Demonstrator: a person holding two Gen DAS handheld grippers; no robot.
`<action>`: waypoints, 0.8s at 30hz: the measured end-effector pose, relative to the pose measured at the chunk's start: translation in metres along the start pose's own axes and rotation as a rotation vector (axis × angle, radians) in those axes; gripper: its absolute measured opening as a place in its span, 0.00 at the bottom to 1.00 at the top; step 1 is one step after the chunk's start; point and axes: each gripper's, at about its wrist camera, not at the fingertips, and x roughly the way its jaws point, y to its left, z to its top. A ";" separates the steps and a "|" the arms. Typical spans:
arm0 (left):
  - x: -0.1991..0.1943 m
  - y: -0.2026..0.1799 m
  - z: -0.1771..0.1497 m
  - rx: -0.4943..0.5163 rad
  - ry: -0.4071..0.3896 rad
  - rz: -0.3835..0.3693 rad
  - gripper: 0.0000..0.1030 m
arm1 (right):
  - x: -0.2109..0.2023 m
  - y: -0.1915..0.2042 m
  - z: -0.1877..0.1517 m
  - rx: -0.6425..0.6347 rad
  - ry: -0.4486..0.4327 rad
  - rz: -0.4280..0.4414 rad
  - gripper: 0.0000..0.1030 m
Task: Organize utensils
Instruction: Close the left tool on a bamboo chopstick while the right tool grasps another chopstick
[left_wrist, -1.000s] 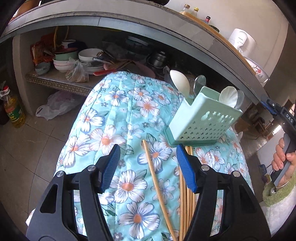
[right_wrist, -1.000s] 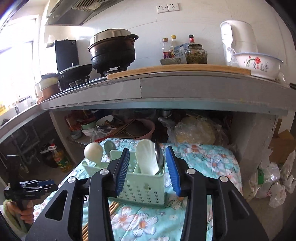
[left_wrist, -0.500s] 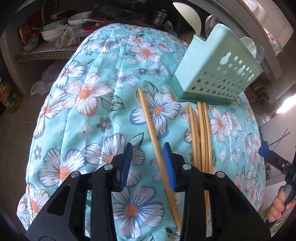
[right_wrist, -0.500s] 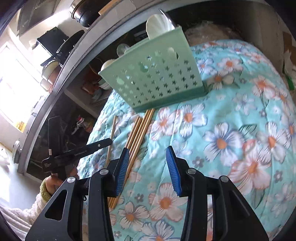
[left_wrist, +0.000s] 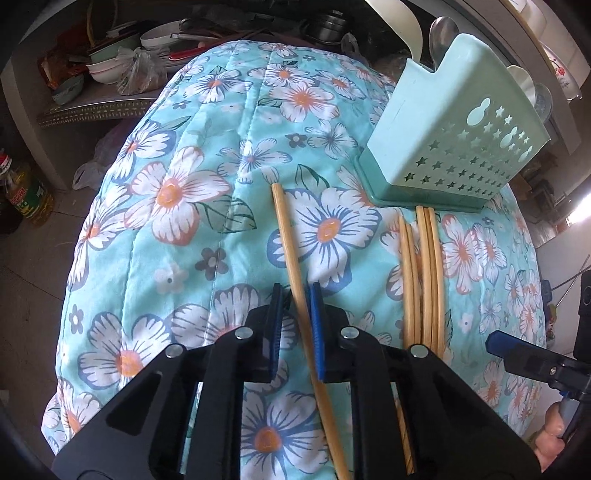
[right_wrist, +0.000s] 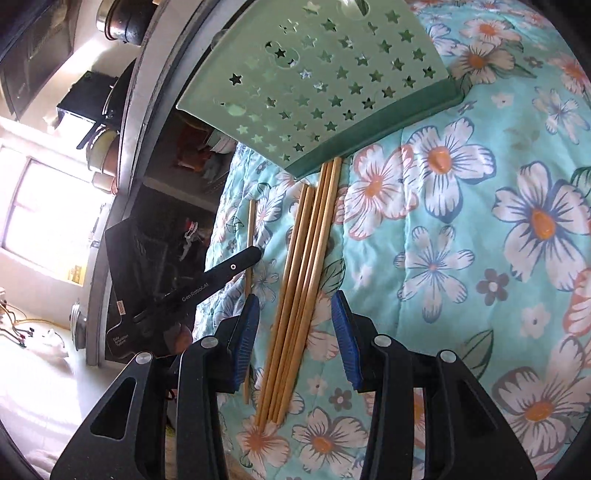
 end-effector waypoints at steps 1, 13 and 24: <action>0.000 0.001 0.000 0.001 0.002 0.004 0.09 | 0.004 -0.001 0.001 0.011 0.009 0.006 0.38; -0.005 -0.004 -0.008 0.047 -0.008 0.056 0.09 | 0.038 -0.013 0.008 0.085 0.058 0.004 0.21; -0.005 -0.004 -0.008 0.047 -0.010 0.057 0.09 | 0.036 -0.024 0.001 0.121 0.046 0.026 0.07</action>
